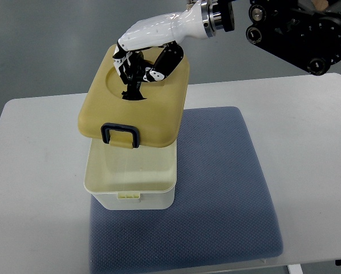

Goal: Open white storage box with right hand
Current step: 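Lift the yellow lid off the white box with the right hand, then lower the lid onto the mat beside the box and open the hand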

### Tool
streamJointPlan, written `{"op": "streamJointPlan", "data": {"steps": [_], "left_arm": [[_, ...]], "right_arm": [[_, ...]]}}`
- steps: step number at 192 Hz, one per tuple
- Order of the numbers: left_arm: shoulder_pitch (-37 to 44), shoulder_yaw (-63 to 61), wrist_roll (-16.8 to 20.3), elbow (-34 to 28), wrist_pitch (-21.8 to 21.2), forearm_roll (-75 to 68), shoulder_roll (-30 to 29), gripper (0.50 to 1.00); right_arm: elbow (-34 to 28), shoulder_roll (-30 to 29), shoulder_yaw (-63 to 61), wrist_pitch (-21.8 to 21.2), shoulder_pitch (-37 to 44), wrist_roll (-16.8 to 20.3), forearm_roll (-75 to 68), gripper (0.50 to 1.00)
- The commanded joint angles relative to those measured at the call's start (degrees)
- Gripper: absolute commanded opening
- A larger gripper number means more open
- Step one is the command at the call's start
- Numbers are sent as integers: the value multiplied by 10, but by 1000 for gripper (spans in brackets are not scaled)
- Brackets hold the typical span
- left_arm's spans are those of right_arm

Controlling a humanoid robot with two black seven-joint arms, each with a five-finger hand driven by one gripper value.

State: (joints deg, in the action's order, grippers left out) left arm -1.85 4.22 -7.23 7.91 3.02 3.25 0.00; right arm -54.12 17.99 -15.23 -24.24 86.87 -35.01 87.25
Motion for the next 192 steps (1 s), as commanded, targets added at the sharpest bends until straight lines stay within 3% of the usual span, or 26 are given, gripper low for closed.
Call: {"op": "streamJointPlan", "data": {"steps": [1, 28, 74, 140, 192], "left_arm": [[0, 0, -1, 0, 1, 0, 0, 1000], [0, 0, -1, 0, 0, 0, 0, 1000], [0, 0, 0, 0, 1, 0, 0, 1000], [0, 0, 0, 0, 1, 0, 0, 1000], [0, 0, 0, 0, 0, 0, 0, 1000]], "right_arm": [[12, 46, -20, 14, -24, 0, -8, 500], [14, 110, -36, 33, -68, 0, -16, 500], [29, 193, -43, 121, -187, 0, -17, 500], [31, 184, -37, 182, -282, 0, -47, 500], [31, 156, -31, 187, -321, 0, -39, 500]]}}
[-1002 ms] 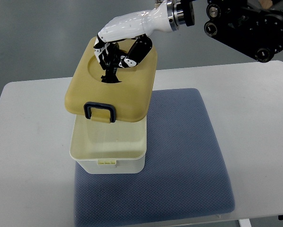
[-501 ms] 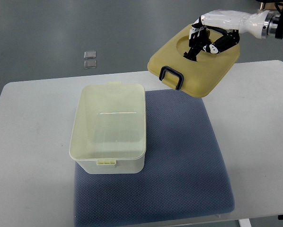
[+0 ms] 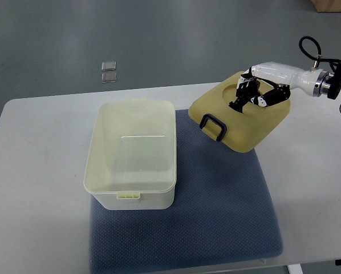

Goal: Open white storage box with right hand
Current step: 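Lower the lid onto the mat beside the box and open the hand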

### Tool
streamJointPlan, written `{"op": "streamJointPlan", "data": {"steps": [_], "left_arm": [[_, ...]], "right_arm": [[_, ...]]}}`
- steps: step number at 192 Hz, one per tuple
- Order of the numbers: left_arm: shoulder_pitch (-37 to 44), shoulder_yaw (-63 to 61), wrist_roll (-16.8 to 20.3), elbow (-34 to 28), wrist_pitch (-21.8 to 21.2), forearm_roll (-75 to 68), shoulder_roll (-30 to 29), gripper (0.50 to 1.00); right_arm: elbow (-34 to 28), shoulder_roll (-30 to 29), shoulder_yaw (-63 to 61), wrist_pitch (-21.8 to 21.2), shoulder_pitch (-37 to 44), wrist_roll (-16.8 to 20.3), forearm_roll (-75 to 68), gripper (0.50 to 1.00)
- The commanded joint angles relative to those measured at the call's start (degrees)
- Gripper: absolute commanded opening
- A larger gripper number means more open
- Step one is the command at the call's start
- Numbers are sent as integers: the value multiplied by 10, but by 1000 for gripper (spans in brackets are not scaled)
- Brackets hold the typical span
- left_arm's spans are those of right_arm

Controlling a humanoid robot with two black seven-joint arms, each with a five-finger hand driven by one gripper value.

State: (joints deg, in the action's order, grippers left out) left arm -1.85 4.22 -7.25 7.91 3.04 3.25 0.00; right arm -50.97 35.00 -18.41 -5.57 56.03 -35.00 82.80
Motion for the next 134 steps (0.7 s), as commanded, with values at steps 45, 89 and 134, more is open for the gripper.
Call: {"op": "streamJointPlan", "data": {"steps": [45, 89, 134], "left_arm": [[0, 0, 0, 0, 0, 0, 0, 1000], [0, 0, 0, 0, 0, 0, 0, 1000], [0, 0, 0, 0, 0, 0, 0, 1000]], "right_arm": [[-1, -43, 0, 0, -36, 0, 6, 500], [-1, -67, 0, 0, -62, 0, 6, 537], [-1, -76, -2, 0, -68, 0, -4, 809]]}}
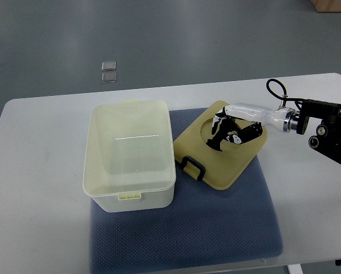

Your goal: Open white storage box with right hand

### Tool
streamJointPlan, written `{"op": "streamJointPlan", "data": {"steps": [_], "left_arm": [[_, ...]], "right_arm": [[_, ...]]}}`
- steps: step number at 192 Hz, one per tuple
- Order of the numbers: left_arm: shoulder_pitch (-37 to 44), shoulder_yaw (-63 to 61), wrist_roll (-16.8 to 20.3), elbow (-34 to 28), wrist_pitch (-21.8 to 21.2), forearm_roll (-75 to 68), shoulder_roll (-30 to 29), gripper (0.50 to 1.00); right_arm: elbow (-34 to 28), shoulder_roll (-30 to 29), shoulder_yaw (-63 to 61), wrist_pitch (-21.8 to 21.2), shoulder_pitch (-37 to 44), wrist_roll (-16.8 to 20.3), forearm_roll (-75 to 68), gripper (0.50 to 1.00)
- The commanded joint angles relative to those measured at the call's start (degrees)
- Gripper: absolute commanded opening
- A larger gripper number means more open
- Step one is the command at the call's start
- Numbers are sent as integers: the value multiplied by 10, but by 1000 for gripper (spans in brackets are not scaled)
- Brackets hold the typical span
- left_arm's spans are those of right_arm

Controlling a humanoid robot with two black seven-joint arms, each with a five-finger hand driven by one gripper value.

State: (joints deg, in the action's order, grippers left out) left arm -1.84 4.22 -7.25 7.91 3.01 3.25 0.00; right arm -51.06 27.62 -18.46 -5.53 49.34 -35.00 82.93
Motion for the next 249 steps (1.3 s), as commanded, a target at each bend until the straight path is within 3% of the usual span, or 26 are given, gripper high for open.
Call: {"op": "streamJointPlan", "data": {"steps": [1, 14, 54, 111, 159, 189, 211, 249], "left_arm": [[0, 0, 0, 0, 0, 0, 0, 1000], [0, 0, 0, 0, 0, 0, 0, 1000], [0, 0, 0, 0, 1, 0, 0, 1000], [0, 0, 0, 0, 0, 0, 0, 1000], [0, 0, 0, 0, 0, 0, 0, 1000], [0, 0, 0, 0, 0, 0, 0, 1000], [0, 0, 0, 0, 0, 0, 0, 1000], [0, 0, 0, 0, 1, 0, 0, 1000]], "right_arm": [[0, -2, -2, 0, -1, 0, -5, 809], [0, -1, -3, 0, -1, 0, -6, 866], [0, 7, -10, -4, 0, 0, -41, 913], [1, 23, -39, -10, 7, 0, -266, 928], [29, -11, -99, -38, 1, 0, -559, 926], [40, -20, -98, -29, -2, 0, -700, 926], [61, -30, -100, -29, -4, 71, -774, 926], [89, -44, -100, -29, -4, 114, -835, 926]]}}
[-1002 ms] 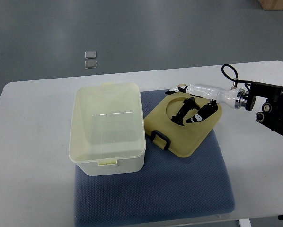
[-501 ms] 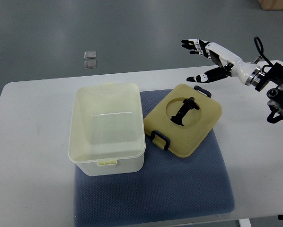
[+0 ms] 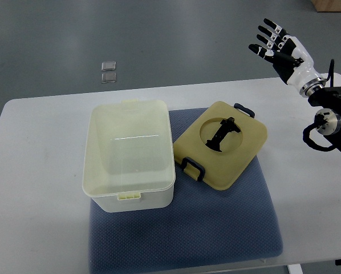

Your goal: Open white storage box with right hand

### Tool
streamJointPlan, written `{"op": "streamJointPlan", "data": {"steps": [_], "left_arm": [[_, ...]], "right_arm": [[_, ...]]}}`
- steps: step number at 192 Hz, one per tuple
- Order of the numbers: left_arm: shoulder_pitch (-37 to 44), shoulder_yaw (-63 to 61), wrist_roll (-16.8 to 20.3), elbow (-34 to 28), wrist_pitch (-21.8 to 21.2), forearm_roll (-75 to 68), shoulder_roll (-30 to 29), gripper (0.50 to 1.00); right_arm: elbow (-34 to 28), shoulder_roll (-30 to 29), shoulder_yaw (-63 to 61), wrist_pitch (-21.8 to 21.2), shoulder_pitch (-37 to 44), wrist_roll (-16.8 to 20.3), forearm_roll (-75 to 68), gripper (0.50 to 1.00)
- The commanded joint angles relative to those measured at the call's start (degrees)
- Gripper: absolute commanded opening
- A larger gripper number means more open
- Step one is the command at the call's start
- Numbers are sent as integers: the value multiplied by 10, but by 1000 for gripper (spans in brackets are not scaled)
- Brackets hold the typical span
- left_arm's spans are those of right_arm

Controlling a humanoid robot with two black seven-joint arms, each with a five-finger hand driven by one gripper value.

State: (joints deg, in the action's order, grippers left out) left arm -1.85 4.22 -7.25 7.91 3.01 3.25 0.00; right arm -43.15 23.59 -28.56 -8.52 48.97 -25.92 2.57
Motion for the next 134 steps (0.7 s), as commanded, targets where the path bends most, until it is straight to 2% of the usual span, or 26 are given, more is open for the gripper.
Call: {"op": "streamJointPlan", "data": {"steps": [1, 18, 52, 68, 91, 134], "left_arm": [[0, 0, 0, 0, 0, 0, 0, 1000], [0, 0, 0, 0, 0, 0, 0, 1000], [0, 0, 0, 0, 0, 0, 0, 1000], [0, 0, 0, 0, 0, 0, 0, 1000], [0, 0, 0, 0, 0, 0, 0, 1000], [0, 0, 0, 0, 0, 0, 0, 1000]], "right_arm": [[10, -4, 1, 1, 0, 26, -36, 926], [18, -19, 2, 3, 0, 58, -71, 926], [32, -34, -1, -34, -9, 59, -79, 928], [40, -45, -1, -55, -10, 47, -78, 928], [68, -65, -1, -53, -10, -9, -71, 930], [74, -68, -2, -34, -10, -19, -71, 930]]}}
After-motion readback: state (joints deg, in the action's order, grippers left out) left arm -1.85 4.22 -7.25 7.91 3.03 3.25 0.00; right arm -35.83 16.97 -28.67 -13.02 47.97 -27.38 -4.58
